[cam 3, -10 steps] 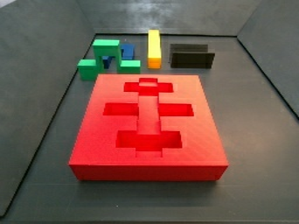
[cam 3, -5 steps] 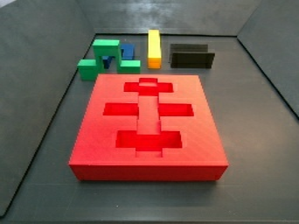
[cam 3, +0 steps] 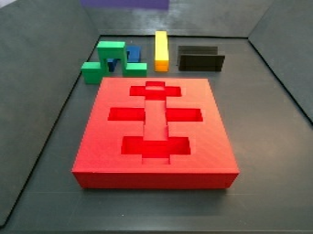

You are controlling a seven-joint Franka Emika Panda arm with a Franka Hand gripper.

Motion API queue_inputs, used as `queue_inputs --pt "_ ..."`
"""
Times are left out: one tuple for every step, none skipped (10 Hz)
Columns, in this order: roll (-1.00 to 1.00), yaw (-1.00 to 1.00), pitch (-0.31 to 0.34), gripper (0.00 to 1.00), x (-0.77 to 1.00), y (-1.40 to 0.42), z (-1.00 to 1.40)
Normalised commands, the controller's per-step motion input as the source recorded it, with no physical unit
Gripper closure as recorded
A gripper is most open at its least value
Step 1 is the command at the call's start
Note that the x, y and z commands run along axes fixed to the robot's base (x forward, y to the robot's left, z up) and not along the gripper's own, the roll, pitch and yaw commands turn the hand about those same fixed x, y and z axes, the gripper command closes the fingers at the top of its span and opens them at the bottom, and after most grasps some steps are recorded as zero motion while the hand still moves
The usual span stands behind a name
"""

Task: Pick up the purple object. Move up. Place the purple object on the fixture. Regrasp the purple object. Move to above the board. Insert the purple object.
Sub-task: Insert the purple object.

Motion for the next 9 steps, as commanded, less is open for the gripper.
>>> queue_inputs --pt "0.18 0.26 -0.076 1.0 0.25 -0.61 -0.39" --pt "0.19 0.25 -0.101 1.0 0.22 -0.61 -0.44" --pt "0.21 0.23 -0.123 1.0 0.18 -0.62 -0.54" --pt "0.24 0.21 -0.147 1.0 0.12 -0.63 -0.62" --pt "0.26 0.19 -0.163 1.0 0.09 -0.62 -0.61" --pt "0.27 0.15 -0.139 1.0 0.05 -0.56 -0.62" --pt "0.21 0.03 0.0 1.0 0.31 -0.39 -0.64" --pt "0.18 0.0 0.081 1.0 0.38 -0.33 -0.69" --pt "0.18 0.0 0.079 1.0 0.41 -0.29 -0.77"
